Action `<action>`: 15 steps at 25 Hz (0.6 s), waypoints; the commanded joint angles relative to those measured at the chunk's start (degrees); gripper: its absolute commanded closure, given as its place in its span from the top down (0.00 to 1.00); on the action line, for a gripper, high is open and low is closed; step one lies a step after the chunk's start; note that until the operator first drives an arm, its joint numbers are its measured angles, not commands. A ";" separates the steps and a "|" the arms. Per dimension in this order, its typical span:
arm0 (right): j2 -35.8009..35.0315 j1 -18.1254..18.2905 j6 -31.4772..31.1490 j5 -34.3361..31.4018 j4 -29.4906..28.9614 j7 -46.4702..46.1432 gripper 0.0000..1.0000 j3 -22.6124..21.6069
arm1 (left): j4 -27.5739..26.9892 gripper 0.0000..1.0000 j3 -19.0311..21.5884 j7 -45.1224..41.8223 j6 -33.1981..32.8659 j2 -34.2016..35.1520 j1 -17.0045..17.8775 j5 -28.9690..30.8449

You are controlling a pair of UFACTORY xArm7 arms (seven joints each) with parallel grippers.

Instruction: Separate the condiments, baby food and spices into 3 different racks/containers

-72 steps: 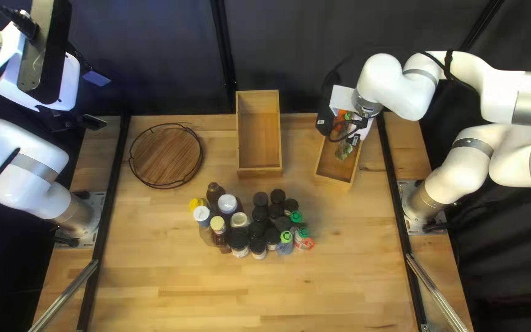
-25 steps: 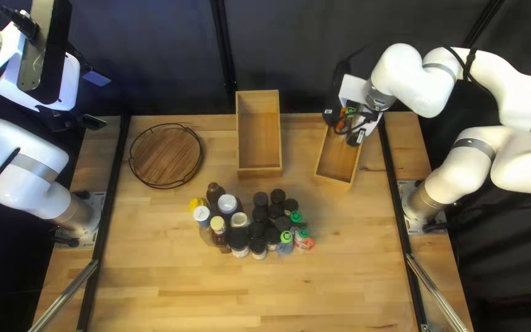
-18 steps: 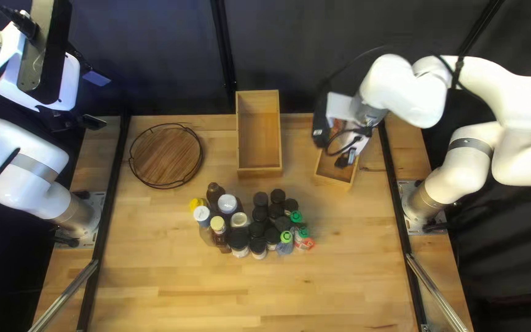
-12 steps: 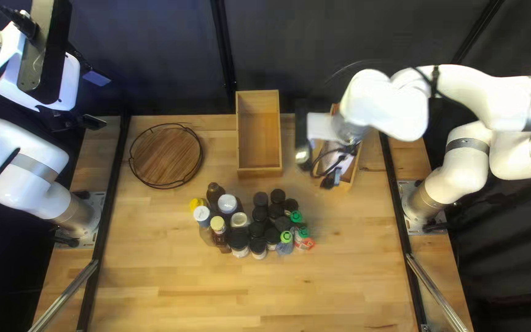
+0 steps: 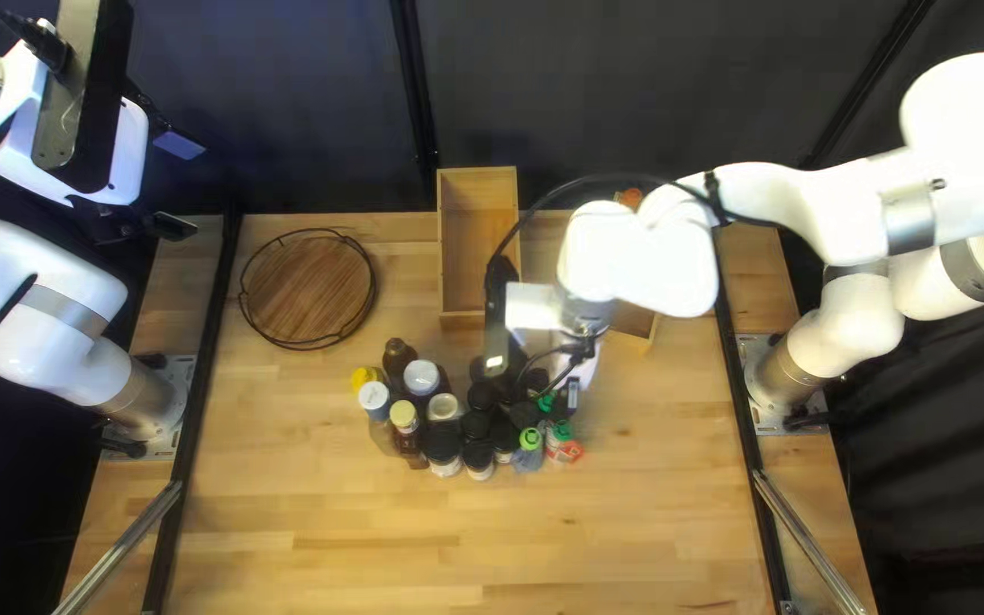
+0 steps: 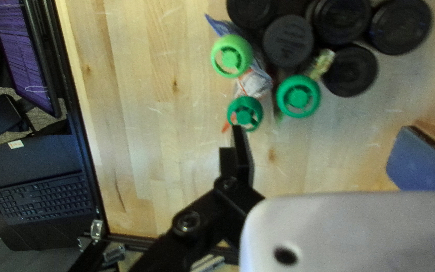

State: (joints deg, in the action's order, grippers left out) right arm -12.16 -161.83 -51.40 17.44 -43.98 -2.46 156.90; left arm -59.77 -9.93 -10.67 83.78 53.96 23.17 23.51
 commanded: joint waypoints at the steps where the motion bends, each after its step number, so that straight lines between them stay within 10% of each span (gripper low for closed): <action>1: 1.19 0.17 1.49 -1.27 0.60 1.91 1.00 -0.74 | 0.00 1.00 0.00 0.00 0.00 0.00 0.00 0.00; 10: 3.04 0.74 4.44 -3.88 1.97 5.16 0.90 -1.52 | 0.00 1.00 0.00 0.00 0.00 0.00 0.00 0.00; 11: 3.22 0.77 4.63 -4.01 1.96 5.38 0.74 -1.57 | 0.00 1.00 0.00 0.00 0.00 0.00 0.00 0.00; 13: 3.63 0.82 4.82 -4.27 1.81 5.72 0.02 -1.66 | 0.00 1.00 0.00 0.00 0.00 0.00 0.00 0.00; 15: 3.76 0.84 4.92 -4.37 1.82 5.83 0.00 -1.68 | 0.00 1.00 0.00 0.00 0.00 0.00 0.00 0.00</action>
State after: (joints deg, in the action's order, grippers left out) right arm -8.58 -161.02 -46.60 13.21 -42.13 3.20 155.26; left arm -59.77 -9.93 -10.67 83.78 53.96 23.17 23.51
